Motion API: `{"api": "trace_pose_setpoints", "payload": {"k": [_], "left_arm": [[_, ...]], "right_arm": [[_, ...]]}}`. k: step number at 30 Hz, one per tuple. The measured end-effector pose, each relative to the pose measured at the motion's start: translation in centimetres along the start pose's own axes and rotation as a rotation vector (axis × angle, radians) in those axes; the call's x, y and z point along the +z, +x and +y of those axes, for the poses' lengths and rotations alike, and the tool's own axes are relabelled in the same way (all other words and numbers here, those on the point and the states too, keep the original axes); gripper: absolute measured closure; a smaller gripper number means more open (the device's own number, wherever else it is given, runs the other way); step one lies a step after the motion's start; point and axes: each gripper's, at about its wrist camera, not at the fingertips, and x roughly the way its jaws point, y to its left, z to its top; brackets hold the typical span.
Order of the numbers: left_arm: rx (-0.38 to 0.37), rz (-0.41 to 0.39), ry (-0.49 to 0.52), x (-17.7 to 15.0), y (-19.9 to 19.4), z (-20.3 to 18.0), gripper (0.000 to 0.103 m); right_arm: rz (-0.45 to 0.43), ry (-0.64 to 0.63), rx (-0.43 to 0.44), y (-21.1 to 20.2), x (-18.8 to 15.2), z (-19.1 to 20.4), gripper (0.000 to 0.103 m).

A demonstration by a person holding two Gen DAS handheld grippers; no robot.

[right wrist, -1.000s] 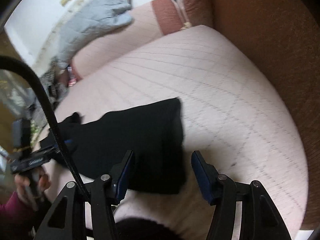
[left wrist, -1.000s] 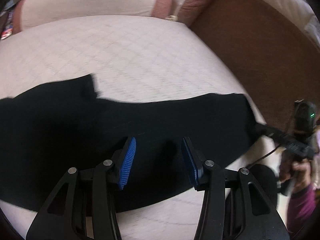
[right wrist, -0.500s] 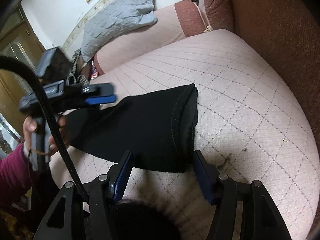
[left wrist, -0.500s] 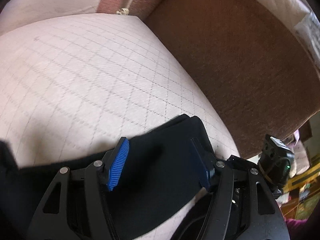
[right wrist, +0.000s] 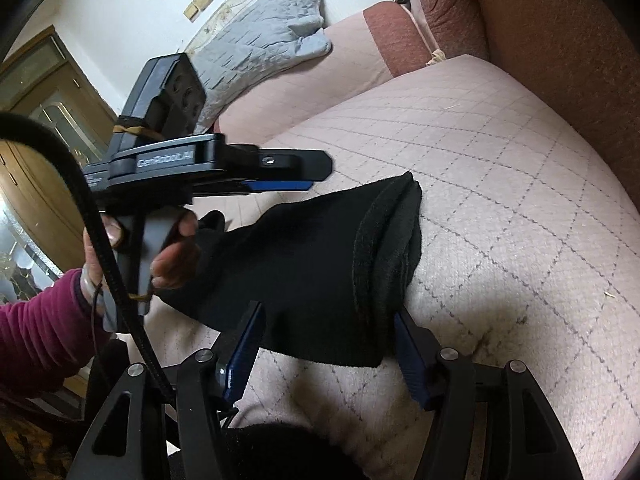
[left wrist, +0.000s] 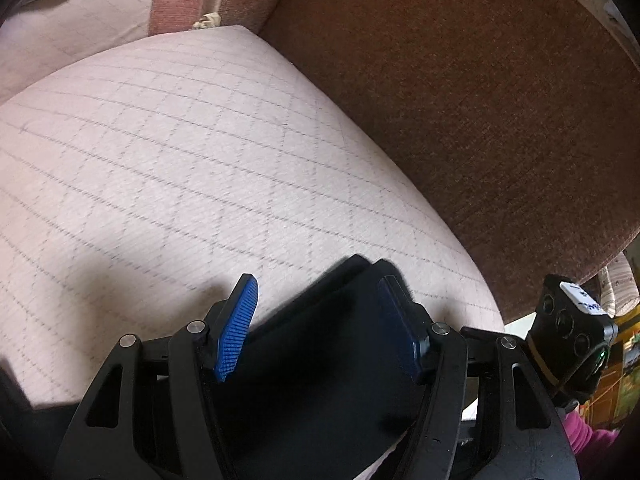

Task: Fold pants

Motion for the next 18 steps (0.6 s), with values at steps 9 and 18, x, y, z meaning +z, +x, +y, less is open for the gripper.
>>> {"api": "trace_pose_setpoints", "payload": {"k": [9,18], "left_arm": [[0.056,0.124,0.122,0.6,4.6,-2.7,0.04],[0.094,0.103,0.256,0.3,7.0,-5.0,0.055]], "right_arm": [[-0.014,-0.022,0.056,0.1,0.1,-0.6,0.043],[-0.018,0.048,0.018,1.3,1.3,-2.0,0.085]]}}
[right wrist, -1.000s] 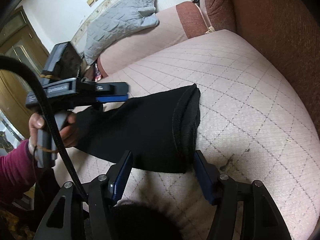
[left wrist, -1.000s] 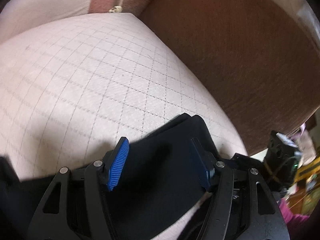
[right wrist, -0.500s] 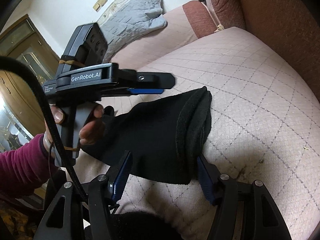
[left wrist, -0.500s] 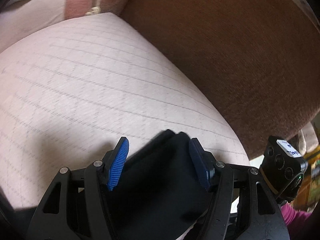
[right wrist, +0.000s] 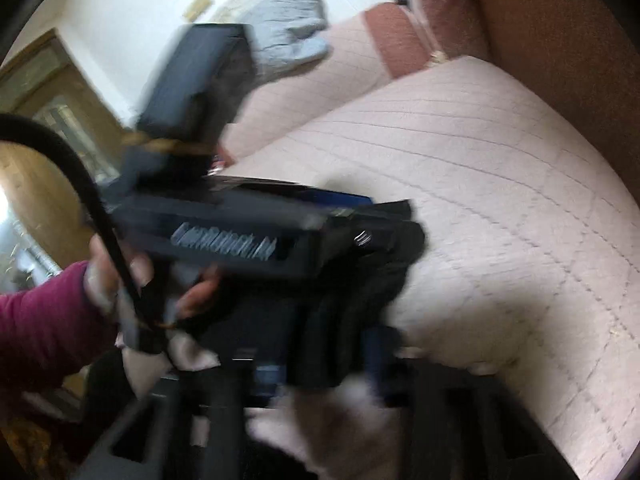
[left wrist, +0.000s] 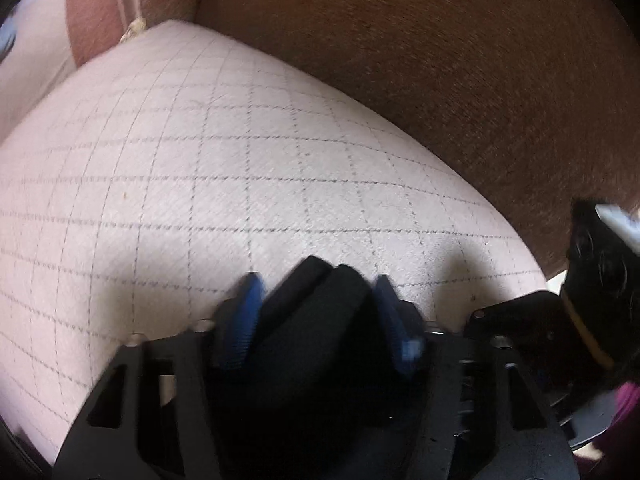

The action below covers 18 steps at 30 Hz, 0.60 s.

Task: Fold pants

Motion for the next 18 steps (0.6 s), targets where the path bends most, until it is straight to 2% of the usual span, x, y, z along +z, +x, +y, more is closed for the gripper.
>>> {"api": "trace_pose_setpoints", "payload": {"k": [1,2,4,5,12,16,18], "left_arm": [[-0.005,-0.009,0.001,0.0,0.0,-0.2,0.066],[-0.029,-0.02,-0.015,0.0,-0.2,-0.1,0.071],[-0.068,-0.032,-0.047,0.0,-0.9,0.3,0.088],[-0.084,-0.045,-0.057,0.0,-1.6,0.5,0.09],[-0.125,-0.243,-0.095,-1.6,-10.9,2.6,0.091],[-0.111,-0.33,-0.194,-3.7,-15.4,6.0,0.091],[-0.084,-0.357,-0.27,-6.0,-17.4,8.7,0.091]], "right_arm": [[0.004,-0.003,0.001,0.0,0.1,0.1,0.086],[0.008,-0.018,-0.006,-0.1,0.2,0.4,0.088],[0.009,-0.055,-0.031,-0.5,0.5,1.7,0.089],[0.004,-0.065,-0.031,-0.7,0.7,2.3,0.089],[-0.056,-0.213,0.0,-2.2,3.1,10.6,0.09],[-0.042,-0.29,0.065,0.2,4.2,15.7,0.09],[-0.013,-0.326,0.068,2.5,4.3,17.9,0.09]]}}
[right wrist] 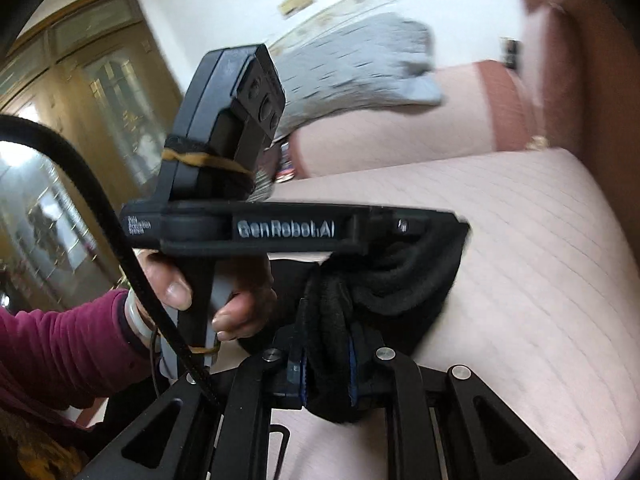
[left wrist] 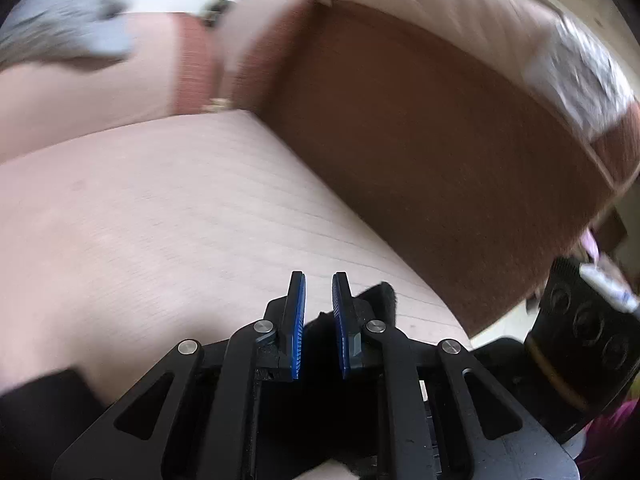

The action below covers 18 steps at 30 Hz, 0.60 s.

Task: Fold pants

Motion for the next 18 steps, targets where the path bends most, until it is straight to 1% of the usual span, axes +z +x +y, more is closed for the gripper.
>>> {"api": "trace_pose_setpoints", "payload": {"k": [2,3,5,6,7,8,9,10,11,13,14,15,18], "left_arm": [[0.065,-0.013,-0.054,-1.1,-2.2,2.8,0.09],[0.115,-0.013,-0.092,-2.1,-3.4,4.8,0.09],[0.159,-0.012,-0.152,-3.4,-4.8,7.2,0.088],[0.178,-0.012,-0.198,-4.4,-5.6,8.7,0.079],[0.191,-0.006,-0.234,-5.3,-6.1,9.6,0.062],[0.203,-0.002,-0.261,-6.0,-6.5,10.3,0.056],[0.213,-0.009,-0.285,-7.0,-7.2,11.0,0.048],[0.214,-0.016,-0.292,-7.4,-7.6,11.4,0.048],[0.213,-0.021,-0.298,-8.0,-8.0,11.5,0.047],[0.213,-0.017,-0.305,-8.4,-7.6,11.2,0.046],[0.211,-0.017,-0.307,-8.8,-7.6,10.9,0.046],[0.21,-0.014,-0.31,-9.3,-7.4,10.7,0.045],[0.209,0.017,-0.324,-10.2,-6.0,9.6,0.045]], "right_arm": [[0.055,-0.021,0.021,3.8,0.3,1.7,0.09],[0.072,-0.015,0.033,5.0,0.1,1.9,0.09],[0.11,0.051,0.058,9.5,-0.5,1.7,0.088],[0.147,0.113,0.088,12.0,-1.2,1.1,0.081],[0.213,0.195,0.12,14.4,-2.0,0.3,0.077],[0.259,0.249,0.134,15.6,-2.5,-0.3,0.076],[0.223,0.253,0.146,14.9,-2.3,-0.2,0.076],[0.199,0.232,0.158,13.9,-1.9,0.0,0.076],[0.171,0.205,0.172,12.5,-1.4,0.2,0.074],[0.089,0.179,0.158,8.7,-0.9,-0.1,0.057],[0.045,0.185,0.141,6.9,-0.9,-0.6,0.042],[-0.008,0.202,0.117,5.0,-1.0,-1.5,0.04],[-0.084,0.27,0.079,2.6,-2.0,-4.0,0.04]]}}
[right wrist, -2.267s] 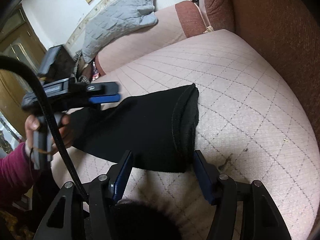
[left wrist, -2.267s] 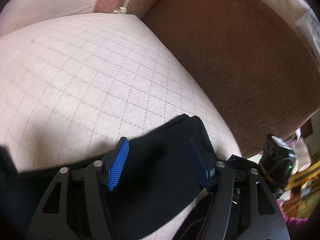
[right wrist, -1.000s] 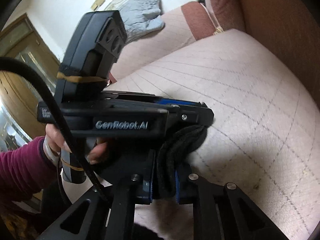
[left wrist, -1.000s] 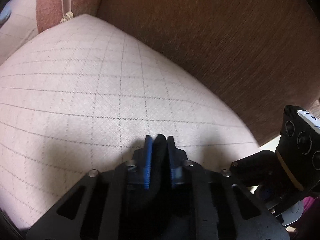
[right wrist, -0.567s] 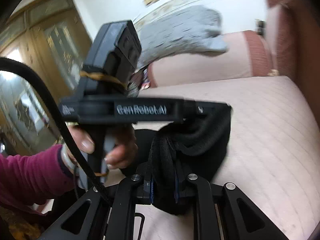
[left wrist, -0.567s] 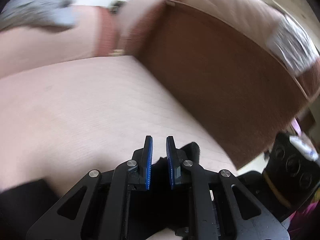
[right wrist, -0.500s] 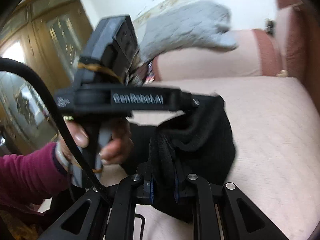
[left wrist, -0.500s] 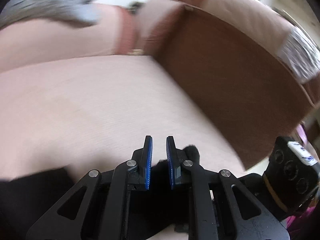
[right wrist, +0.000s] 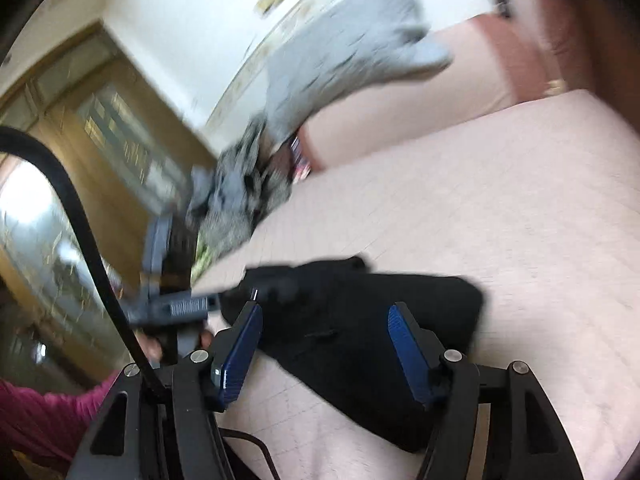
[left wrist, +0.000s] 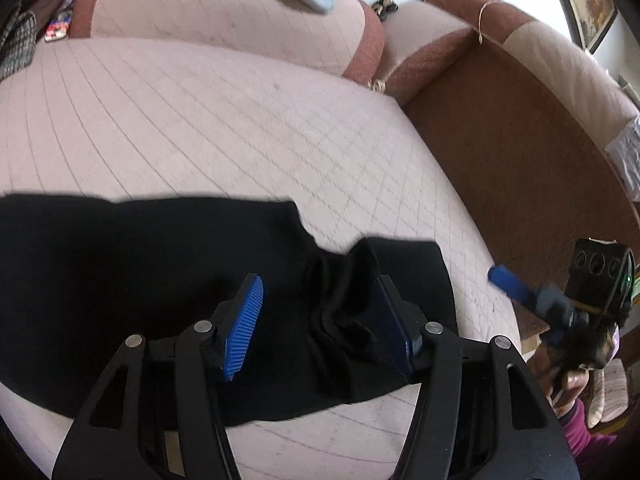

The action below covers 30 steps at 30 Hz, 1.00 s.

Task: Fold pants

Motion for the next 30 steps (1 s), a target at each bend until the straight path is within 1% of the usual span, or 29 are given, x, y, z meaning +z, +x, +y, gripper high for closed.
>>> {"api": "trace_pose_setpoints", "payload": {"k": [1,3,4,5,7,9,11,13,19,23,24,25,28,30], "left_arm": [[0.003,0.012,0.003,-0.5,0.0,0.3,0.045],[0.026,0.037,0.028,-1.1,1.3,-1.0,0.045],[0.041,0.045,0.041,-1.2,2.1,-1.5,0.045],[0.056,0.053,0.05,-1.5,2.6,-2.0,0.045],[0.079,0.077,0.049,-1.9,3.8,-2.6,0.045],[0.123,0.068,0.053,-2.2,4.6,-2.9,0.045],[0.146,0.055,0.063,-2.3,4.9,-3.1,0.045],[0.164,0.053,0.061,-2.4,5.2,-3.3,0.045],[0.174,0.028,0.021,-2.5,5.5,-2.8,0.045],[0.185,0.023,0.031,-2.6,5.2,-3.1,0.046],[0.198,0.016,0.041,-2.6,5.2,-3.1,0.055],[0.207,0.013,0.048,-3.0,4.3,-3.0,0.073],[0.185,-0.006,0.037,-2.8,3.0,-2.6,0.089],[0.185,-0.042,0.031,-2.9,1.8,-2.1,0.091]], "right_arm": [[-0.035,0.033,-0.017,-0.5,-0.3,-1.2,0.04],[-0.07,0.106,-0.047,-0.6,-0.8,-2.6,0.04],[-0.066,0.168,-0.043,-0.4,-0.9,-3.5,0.04],[-0.066,0.185,-0.022,-0.6,-0.8,-3.7,0.04],[-0.098,0.168,-0.002,-0.4,-0.4,-3.6,0.04],[-0.081,0.176,-0.002,0.2,-0.4,-3.6,0.037],[-0.059,0.187,0.015,0.0,-0.4,-4.0,0.037],[-0.061,0.195,0.03,-0.2,-0.5,-4.3,0.037],[-0.067,0.22,0.05,-0.9,-0.9,-4.6,0.036],[-0.063,0.22,0.043,-0.7,-1.0,-4.3,0.036],[-0.061,0.221,0.041,-0.7,-1.0,-4.4,0.036],[-0.06,0.223,0.04,-0.7,-1.0,-4.4,0.036],[-0.068,0.232,0.038,-0.8,-1.1,-4.4,0.036],[-0.077,0.235,0.027,-0.9,-1.2,-4.3,0.035]]}}
